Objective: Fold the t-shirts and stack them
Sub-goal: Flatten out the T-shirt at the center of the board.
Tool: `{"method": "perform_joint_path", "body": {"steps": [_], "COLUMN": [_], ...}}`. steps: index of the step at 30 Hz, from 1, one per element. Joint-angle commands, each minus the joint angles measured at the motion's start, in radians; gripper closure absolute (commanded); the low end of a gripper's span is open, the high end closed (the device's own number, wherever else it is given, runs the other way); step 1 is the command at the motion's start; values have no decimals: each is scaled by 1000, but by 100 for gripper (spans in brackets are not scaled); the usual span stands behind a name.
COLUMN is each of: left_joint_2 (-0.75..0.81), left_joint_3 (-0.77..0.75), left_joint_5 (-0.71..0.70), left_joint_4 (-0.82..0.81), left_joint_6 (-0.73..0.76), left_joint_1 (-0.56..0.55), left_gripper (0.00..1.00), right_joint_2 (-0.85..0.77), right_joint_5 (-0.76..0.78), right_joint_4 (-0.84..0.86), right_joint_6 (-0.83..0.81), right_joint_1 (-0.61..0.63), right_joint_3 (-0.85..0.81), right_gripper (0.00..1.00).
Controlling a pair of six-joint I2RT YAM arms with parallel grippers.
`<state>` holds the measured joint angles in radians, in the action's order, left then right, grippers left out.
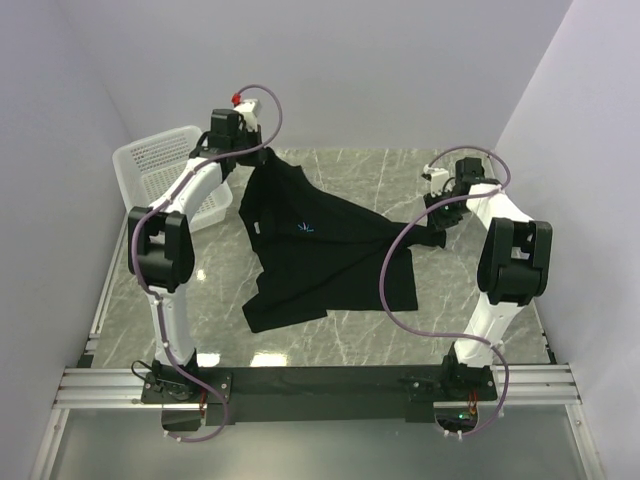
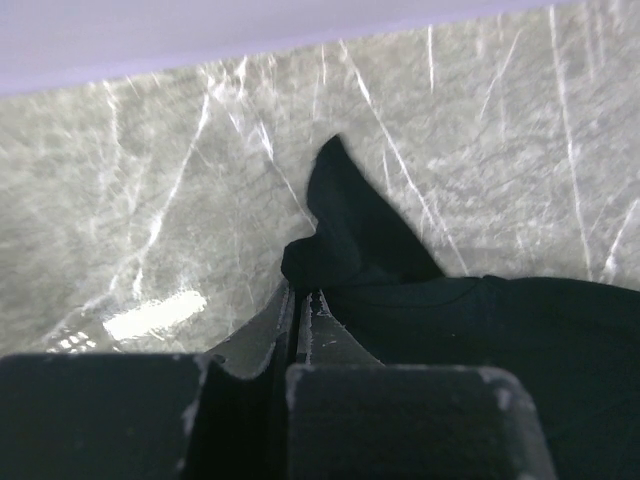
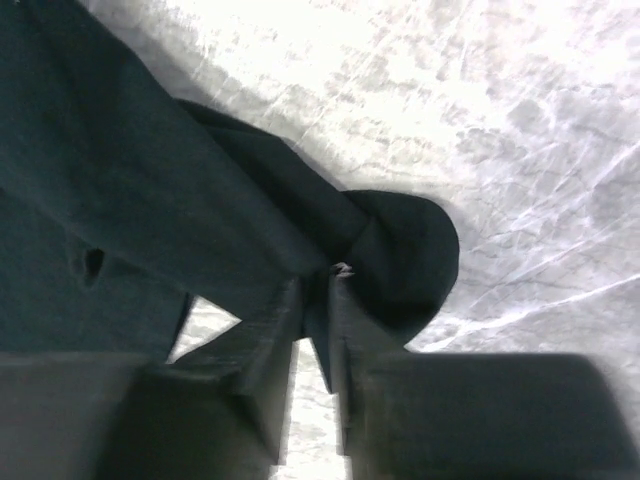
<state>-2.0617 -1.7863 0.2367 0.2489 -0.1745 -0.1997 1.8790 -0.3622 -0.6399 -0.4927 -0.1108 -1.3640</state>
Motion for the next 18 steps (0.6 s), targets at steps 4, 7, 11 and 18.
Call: {"method": "perform_joint_path", "body": {"steps": [4,7,11,18], "left_joint_2": [113,121,133,152], "left_joint_3": [-10,-5,16,45], "left_joint_5": [-40,-50,-60,-88], "left_joint_4": [-83,-89,-105,-115], "left_joint_6": [-5,-2,-5,-5], "left_joint_1": [2,2,2,3], "left_gripper": [100,100,100,99], "right_joint_2": [-33,-78,-106,-80], "right_joint_5": [-12,-27,-47,-118], "right_joint_4": [35,72,106,39], "right_joint_6": [40,78,176,165], "right_joint_1": [5,3,3,13], "right_joint_3": [-67,-90,-145,-247], "right_gripper": [97,100,100,98]}}
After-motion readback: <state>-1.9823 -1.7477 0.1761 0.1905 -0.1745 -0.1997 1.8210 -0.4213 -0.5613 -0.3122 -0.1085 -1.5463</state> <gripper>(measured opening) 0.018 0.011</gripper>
